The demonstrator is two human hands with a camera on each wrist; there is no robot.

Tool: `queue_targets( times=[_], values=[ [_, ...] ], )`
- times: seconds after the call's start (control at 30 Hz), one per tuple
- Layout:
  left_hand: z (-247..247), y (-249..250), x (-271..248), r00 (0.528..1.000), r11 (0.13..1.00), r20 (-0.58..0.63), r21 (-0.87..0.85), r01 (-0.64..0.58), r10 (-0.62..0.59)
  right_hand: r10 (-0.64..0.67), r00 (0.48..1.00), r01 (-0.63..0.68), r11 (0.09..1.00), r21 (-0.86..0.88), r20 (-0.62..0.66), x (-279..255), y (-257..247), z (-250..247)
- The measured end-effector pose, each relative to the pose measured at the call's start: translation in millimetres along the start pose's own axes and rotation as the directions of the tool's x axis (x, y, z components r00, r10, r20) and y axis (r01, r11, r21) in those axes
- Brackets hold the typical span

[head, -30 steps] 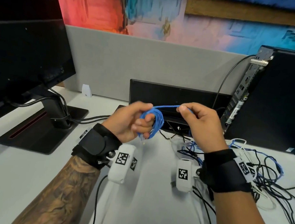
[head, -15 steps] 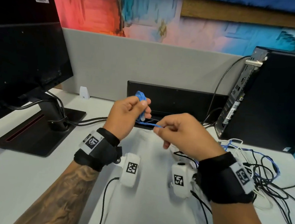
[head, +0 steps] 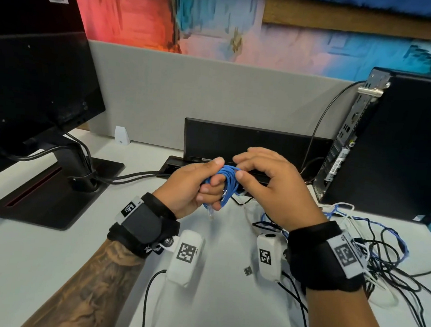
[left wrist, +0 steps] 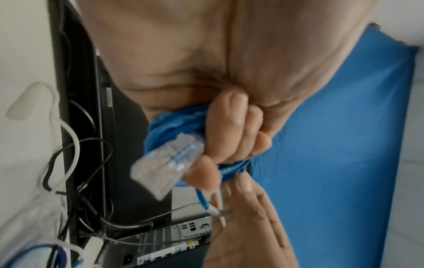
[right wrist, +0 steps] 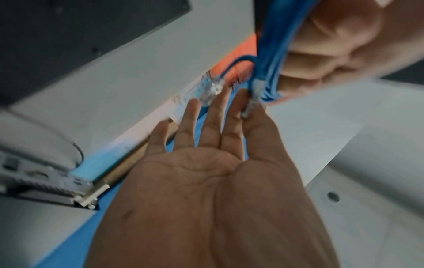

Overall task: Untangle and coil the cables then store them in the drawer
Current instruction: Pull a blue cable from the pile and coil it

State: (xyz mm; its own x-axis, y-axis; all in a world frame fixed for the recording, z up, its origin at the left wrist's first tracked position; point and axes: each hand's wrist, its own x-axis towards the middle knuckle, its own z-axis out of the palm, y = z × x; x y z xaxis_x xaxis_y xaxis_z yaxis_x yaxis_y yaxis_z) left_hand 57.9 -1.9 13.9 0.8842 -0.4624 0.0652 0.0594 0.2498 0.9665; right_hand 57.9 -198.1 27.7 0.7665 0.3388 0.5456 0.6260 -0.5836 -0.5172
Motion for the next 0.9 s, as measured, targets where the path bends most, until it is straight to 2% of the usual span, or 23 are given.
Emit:
queue_targets(
  times=[0.1,0.17,0.3,0.37,0.4,0.47,0.53,0.6,0.8,0.9],
  values=[
    [-3,2,-1,1.000,0.999,0.013,-0.035,0.004,-0.003,0.102,0.995,-0.100,0.976,0.194,-0.003,-4,-4,0],
    [-5,4,-2,0.999,0.999,0.025,-0.038,0.024,-0.023,0.175,0.984,-0.161,0.923,0.351,-0.010,-4,-8,-1],
    [-5,7,-3,0.994,0.994,0.101,-0.095,0.061,-0.051,0.294,0.956,-0.229,0.712,0.664,0.014,0,-10,1],
    [-3,8,-3,0.989,0.989,0.143,-0.133,0.067,-0.047,0.338,0.940,-0.263,0.631,0.730,0.045,1,-11,2],
    [-4,9,-3,0.988,0.985,0.147,-0.155,0.069,-0.046,0.344,0.938,-0.274,0.656,0.703,0.045,0,-11,2],
    [-7,11,-3,0.989,0.973,0.138,-0.216,0.081,-0.052,0.285,0.958,-0.250,0.803,0.542,0.019,-2,-12,2],
    [-10,11,-3,0.990,0.960,0.134,-0.266,0.087,-0.052,0.195,0.974,-0.224,0.879,0.421,0.113,-4,-13,4],
    [-12,10,-3,0.990,0.943,0.132,-0.322,0.086,-0.045,0.157,0.958,-0.252,0.861,0.442,0.241,-6,-15,9],
    [-13,0,-1,0.976,0.914,0.213,-0.388,0.116,-0.033,0.163,0.945,-0.294,0.801,0.521,0.282,-4,-17,18],
    [-10,-8,1,0.977,0.939,0.212,-0.333,0.089,-0.017,0.177,0.938,-0.303,0.837,0.455,0.299,-5,-17,16]
  ],
)
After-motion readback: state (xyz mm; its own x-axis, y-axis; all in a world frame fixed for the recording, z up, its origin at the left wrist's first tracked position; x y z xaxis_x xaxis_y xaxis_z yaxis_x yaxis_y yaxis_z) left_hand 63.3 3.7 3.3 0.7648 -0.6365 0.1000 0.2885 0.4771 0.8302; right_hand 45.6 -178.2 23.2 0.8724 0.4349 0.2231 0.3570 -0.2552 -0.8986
